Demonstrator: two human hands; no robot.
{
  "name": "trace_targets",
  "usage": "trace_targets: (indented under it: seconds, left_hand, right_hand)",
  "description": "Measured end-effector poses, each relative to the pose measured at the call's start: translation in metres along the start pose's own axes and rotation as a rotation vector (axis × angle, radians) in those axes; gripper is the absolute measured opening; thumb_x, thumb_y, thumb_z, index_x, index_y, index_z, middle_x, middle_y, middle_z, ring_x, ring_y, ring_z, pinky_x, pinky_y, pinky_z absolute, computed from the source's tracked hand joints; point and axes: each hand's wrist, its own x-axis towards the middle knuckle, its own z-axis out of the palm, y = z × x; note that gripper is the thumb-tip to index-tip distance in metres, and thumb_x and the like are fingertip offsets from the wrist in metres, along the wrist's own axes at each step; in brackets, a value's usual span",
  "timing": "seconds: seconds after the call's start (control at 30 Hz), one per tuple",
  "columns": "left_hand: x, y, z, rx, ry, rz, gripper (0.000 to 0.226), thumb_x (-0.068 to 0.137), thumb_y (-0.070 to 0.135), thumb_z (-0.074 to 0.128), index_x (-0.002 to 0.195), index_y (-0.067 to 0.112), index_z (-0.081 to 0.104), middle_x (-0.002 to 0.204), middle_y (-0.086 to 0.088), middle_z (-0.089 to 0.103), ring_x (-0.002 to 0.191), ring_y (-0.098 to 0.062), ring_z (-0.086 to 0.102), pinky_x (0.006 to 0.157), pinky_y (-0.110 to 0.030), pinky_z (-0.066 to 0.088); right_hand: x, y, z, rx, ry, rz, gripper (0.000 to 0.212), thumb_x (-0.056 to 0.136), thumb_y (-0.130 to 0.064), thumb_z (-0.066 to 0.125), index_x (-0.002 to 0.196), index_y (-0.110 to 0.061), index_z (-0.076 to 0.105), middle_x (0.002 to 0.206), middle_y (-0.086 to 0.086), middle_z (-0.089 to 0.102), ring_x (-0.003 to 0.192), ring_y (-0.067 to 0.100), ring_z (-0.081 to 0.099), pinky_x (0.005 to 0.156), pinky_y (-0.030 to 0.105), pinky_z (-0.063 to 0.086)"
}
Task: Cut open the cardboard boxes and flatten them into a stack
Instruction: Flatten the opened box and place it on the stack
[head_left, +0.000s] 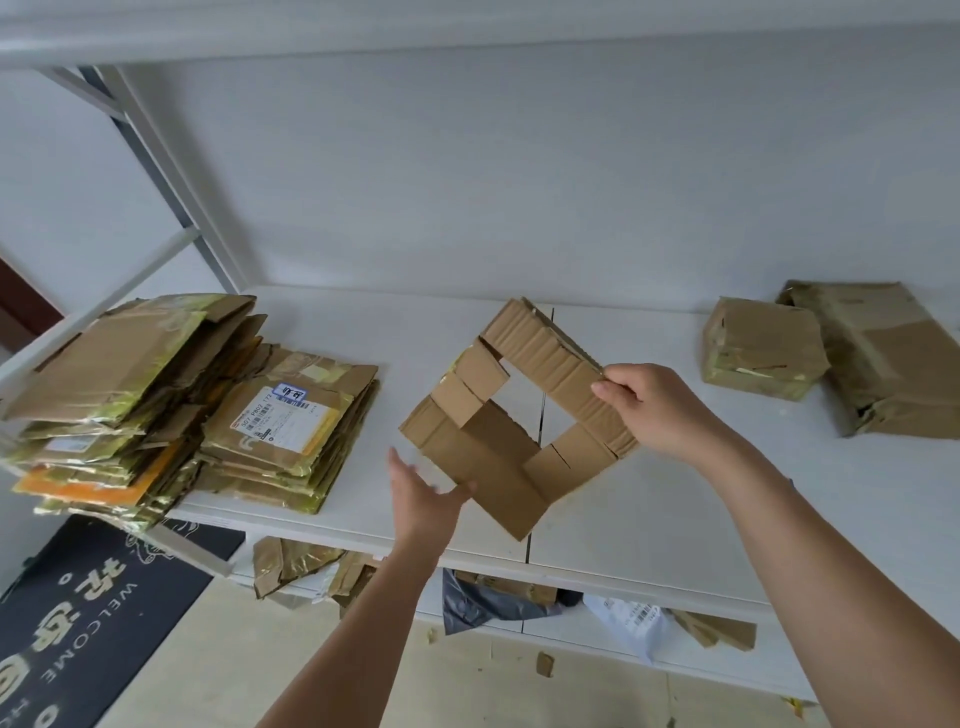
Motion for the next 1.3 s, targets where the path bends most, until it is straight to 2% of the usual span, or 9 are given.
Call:
trace_targets:
  seconds: [0.13, 0.3, 0.53, 0.67, 0.73, 0.83, 0.97, 1.17, 1.3]
  left_hand:
    - [0.003, -0.002, -0.006, 0.551, 0.148, 0.486, 0.120, 0.074, 0.026, 0.086, 0.156, 0.027, -0.002, 0.159, -0.003, 0.003, 0.148, -0.028, 0.011, 0.122, -0.048, 0.017]
    - [0.007, 0.018, -0.003, 0.606, 0.233, 0.652, 0.085, 0.085, 0.044, 0.071, 0.152, 0.017, 0.026, 0.151, -0.008, 0.031, 0.141, -0.026, 0.027, 0.120, -0.040, 0.023]
    - [-0.001, 0.029, -0.002, 0.651, 0.202, 0.630, 0.069, 0.095, 0.040, 0.056, 0.153, 0.021, 0.023, 0.136, -0.006, 0.047, 0.114, -0.026, 0.055, 0.102, -0.045, 0.044]
    - [-0.003, 0.031, 0.000, 0.580, 0.128, 0.510, 0.028, 0.102, 0.027, 0.039, 0.127, 0.015, 0.047, 0.116, -0.006, 0.057, 0.088, -0.020, 0.056, 0.073, -0.034, 0.045]
    - [0.000, 0.030, 0.002, 0.598, 0.098, 0.463, 0.024, 0.106, 0.029, 0.033, 0.110, 0.013, 0.051, 0.104, -0.006, 0.060, 0.080, -0.017, 0.053, 0.066, -0.029, 0.038]
    - [0.002, 0.027, 0.002, 0.637, 0.063, 0.410, 0.027, 0.107, 0.031, 0.031, 0.101, 0.013, 0.050, 0.094, -0.005, 0.060, 0.074, -0.015, 0.053, 0.058, -0.027, 0.035]
    - [0.007, 0.021, 0.001, 0.596, 0.034, 0.375, 0.027, 0.107, 0.030, 0.032, 0.099, 0.012, 0.051, 0.091, -0.004, 0.059, 0.071, -0.010, 0.053, 0.055, -0.023, 0.035]
    - [0.002, 0.017, 0.003, 0.534, -0.007, 0.352, 0.026, 0.107, 0.029, 0.034, 0.096, 0.012, 0.051, 0.086, -0.002, 0.057, 0.071, -0.010, 0.052, 0.054, -0.021, 0.035]
    - [-0.004, 0.017, 0.008, 0.450, -0.058, 0.369, 0.023, 0.106, 0.028, 0.038, 0.091, 0.017, 0.051, 0.082, -0.001, 0.057, 0.071, -0.013, 0.053, 0.057, -0.025, 0.037]
  right_hand:
    - [-0.003, -0.008, 0.001, -0.016, -0.039, -0.021, 0.045, 0.102, -0.017, 0.051, 0.062, -0.016, 0.030, 0.056, -0.005, 0.031, 0.049, 0.009, 0.026, 0.046, 0.021, 0.026]
    - [-0.007, -0.016, 0.007, -0.023, -0.076, -0.043, 0.042, 0.102, -0.018, 0.051, 0.063, -0.014, 0.034, 0.057, -0.004, 0.034, 0.052, 0.013, 0.031, 0.050, 0.024, 0.024]
    - [-0.010, -0.014, 0.010, 0.005, -0.078, -0.039, 0.042, 0.102, -0.019, 0.051, 0.064, -0.015, 0.034, 0.057, -0.007, 0.035, 0.051, 0.012, 0.030, 0.050, 0.024, 0.025]
    - [-0.014, -0.014, 0.016, -0.107, -0.008, -0.041, 0.041, 0.102, -0.027, 0.051, 0.063, -0.023, 0.040, 0.057, -0.006, 0.043, 0.052, 0.014, 0.038, 0.055, 0.028, 0.028]
    - [-0.018, -0.014, 0.018, -0.194, 0.149, -0.077, 0.017, 0.099, -0.034, 0.056, 0.086, -0.025, 0.063, 0.081, -0.008, 0.065, 0.073, 0.013, 0.057, 0.064, 0.027, 0.037]
    - [-0.028, -0.004, 0.028, -0.062, 0.388, -0.062, 0.048, 0.091, -0.047, 0.060, 0.129, -0.018, 0.057, 0.124, -0.002, 0.063, 0.112, 0.017, 0.058, 0.088, 0.029, 0.045]
    - [-0.056, 0.018, 0.065, 0.255, 0.619, 0.106, 0.061, 0.089, -0.050, 0.054, 0.136, -0.012, 0.046, 0.131, 0.004, 0.056, 0.115, 0.017, 0.057, 0.093, 0.028, 0.049]
    - [-0.058, 0.037, 0.098, 0.309, 0.361, 0.414, 0.086, 0.077, -0.057, 0.073, 0.141, -0.019, 0.030, 0.132, 0.000, 0.048, 0.118, 0.020, 0.054, 0.094, 0.038, 0.052]
    - [-0.047, 0.036, 0.101, 0.094, 0.421, 0.510, 0.088, 0.066, -0.057, 0.083, 0.127, -0.021, 0.031, 0.119, 0.001, 0.050, 0.107, 0.022, 0.057, 0.079, 0.042, 0.057]
